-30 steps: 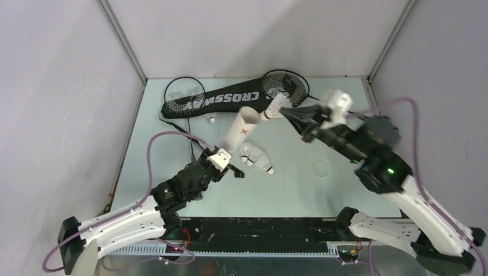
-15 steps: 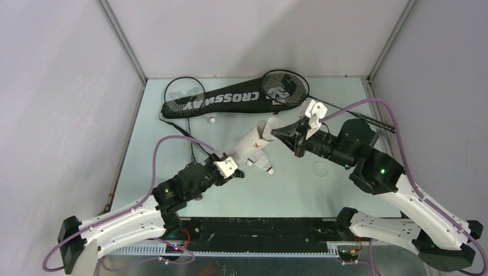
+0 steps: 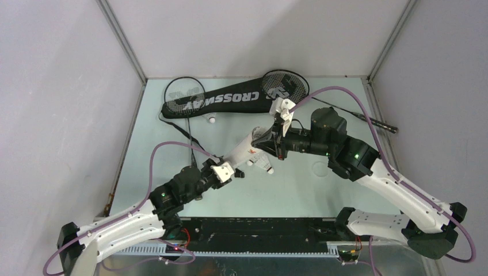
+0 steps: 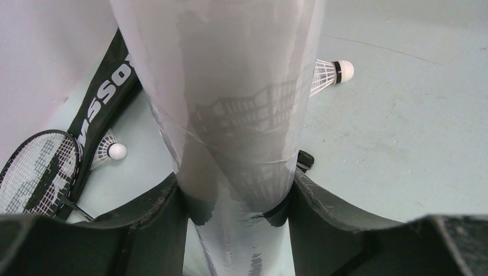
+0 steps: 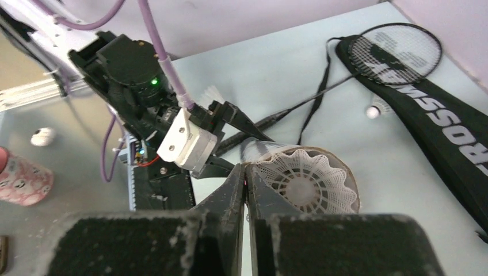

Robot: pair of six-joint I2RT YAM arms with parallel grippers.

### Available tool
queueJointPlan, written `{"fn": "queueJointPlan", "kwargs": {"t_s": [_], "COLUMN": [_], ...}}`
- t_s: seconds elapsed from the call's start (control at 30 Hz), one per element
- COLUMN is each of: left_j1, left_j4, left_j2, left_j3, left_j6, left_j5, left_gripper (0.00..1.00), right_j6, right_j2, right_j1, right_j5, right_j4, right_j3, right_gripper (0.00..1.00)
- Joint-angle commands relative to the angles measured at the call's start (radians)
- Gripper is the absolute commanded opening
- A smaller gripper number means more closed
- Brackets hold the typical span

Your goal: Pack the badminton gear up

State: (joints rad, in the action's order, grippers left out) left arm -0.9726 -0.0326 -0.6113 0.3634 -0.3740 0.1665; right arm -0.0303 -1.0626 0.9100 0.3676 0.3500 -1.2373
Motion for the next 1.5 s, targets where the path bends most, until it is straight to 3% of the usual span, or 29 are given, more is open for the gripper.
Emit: {"fn": "queueJointPlan", "kwargs": {"t_s": [0.0,0.13,0.2,0.27,0.4,0.63,0.77,0.87,1.0,1.2,1.47], "left_j1": [-0.021,-0.021,-0.021,-0.021,-0.021,-0.02,-0.02,-0.02,-0.02,-0.02,-0.02], "left_j4": [0.133,0.169,0.18,0.191,0.215,0.291,0.341,0.281,0.137,-0.007,-0.069], "left_j2": [0.054,0.072,0.074,0.072,0.071,0.103,0.163,0.228,0.278,0.288,0.233], "left_j3": [-0.009,-0.029,-0.039,-0.047,-0.053,-0.081,-0.086,-0.063,-0.004,0.022,0.036], "left_j6": [-0.05,-0.042,-0.032,-0.025,-0.012,0.041,0.143,0.22,0.33,0.423,0.455], "left_j5": [-0.096,-0.034,-0.007,0.014,0.066,0.232,0.419,0.536,0.644,0.68,0.724], "left_gripper": [0.0,0.0,0.0,0.0,0.0,0.0,0.0,0.0,0.0,0.0,0.0], "right_j6": [-0.033,-0.007,-0.003,0.005,-0.007,-0.177,-0.177,-0.032,0.157,0.244,0.264], "right_j2": [-0.058,-0.008,0.029,0.07,0.117,0.096,-0.078,-0.257,-0.603,-1.027,-1.169], "right_j1": [0.012,0.001,-0.024,-0.045,-0.092,-0.224,-0.331,-0.335,-0.313,-0.283,-0.275], "right_j5": [0.074,0.009,0.016,0.032,0.037,-0.133,-0.02,0.084,0.173,0.166,0.26], "right_j4": [0.075,0.124,0.123,0.11,0.074,0.003,-0.022,-0.029,0.083,0.365,0.423], "right_j3": [-0.045,-0.119,-0.143,-0.152,-0.155,-0.11,-0.083,-0.101,-0.251,-0.629,-0.705], "right_gripper": [0.11,0.4,0.64,0.78,0.98,0.99,0.99,0.98,0.97,0.88,0.79]}}
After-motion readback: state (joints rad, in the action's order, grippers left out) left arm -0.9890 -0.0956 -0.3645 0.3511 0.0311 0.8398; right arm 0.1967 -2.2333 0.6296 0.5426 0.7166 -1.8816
